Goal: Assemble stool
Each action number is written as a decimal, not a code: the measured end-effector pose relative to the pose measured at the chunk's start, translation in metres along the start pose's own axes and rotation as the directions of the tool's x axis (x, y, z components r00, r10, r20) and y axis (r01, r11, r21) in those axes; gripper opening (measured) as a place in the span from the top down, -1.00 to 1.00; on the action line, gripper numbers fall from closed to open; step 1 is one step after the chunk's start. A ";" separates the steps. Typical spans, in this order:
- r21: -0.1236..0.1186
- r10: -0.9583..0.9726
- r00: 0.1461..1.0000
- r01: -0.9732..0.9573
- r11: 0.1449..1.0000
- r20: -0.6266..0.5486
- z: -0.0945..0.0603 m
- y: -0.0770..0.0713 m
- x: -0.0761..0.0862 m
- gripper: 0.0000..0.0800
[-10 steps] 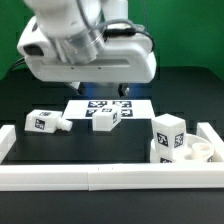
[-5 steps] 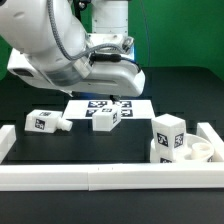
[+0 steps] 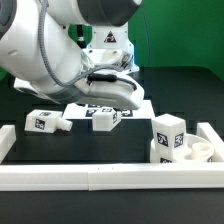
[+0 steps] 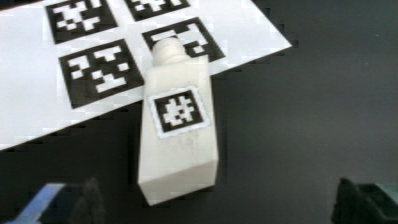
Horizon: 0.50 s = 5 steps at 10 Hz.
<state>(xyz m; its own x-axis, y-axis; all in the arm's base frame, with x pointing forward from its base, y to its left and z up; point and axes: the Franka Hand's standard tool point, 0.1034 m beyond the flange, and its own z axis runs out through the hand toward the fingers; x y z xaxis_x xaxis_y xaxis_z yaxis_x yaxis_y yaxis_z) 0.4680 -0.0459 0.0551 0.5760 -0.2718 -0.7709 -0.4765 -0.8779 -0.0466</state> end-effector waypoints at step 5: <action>0.022 0.034 0.994 -0.037 0.999 0.107 0.024 0.010 0.000 -0.62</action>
Offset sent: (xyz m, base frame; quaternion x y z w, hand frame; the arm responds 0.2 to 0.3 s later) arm -0.0105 0.0028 -0.0191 0.0334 -0.0774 -0.0013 0.9964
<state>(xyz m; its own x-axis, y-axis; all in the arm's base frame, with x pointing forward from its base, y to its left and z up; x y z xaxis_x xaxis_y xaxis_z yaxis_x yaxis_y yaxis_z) 0.4468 -0.0455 0.0393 0.4849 -0.2577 -0.8357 -0.5117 -0.8585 -0.0322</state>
